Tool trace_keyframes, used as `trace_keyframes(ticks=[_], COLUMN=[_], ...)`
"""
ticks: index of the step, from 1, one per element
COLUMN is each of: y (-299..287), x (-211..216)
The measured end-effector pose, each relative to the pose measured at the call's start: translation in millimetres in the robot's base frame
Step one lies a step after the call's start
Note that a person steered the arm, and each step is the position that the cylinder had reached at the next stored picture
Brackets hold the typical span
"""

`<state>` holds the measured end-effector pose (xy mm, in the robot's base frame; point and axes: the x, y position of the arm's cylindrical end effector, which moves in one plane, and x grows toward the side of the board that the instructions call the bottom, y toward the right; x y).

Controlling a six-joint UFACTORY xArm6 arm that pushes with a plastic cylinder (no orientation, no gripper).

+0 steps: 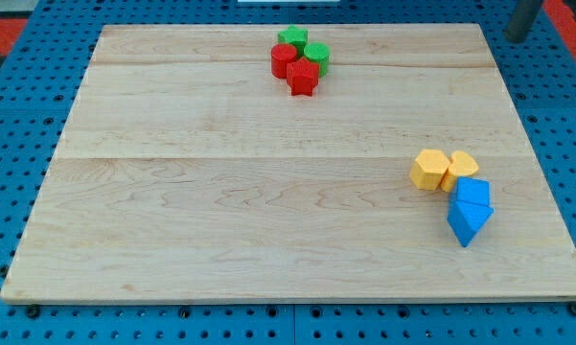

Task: Separate the yellow blocks from blue blocks

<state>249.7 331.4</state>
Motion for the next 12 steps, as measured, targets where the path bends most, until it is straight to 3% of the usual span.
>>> trace_keyframes(ticks=[1, 2, 3, 6, 7, 10, 12], y=[-16.6, -106.9, -128.8, -130.6, -135.2, -66.3, -66.3], x=[49.4, 88.1, 99.9, 100.7, 76.4, 149.3, 149.4])
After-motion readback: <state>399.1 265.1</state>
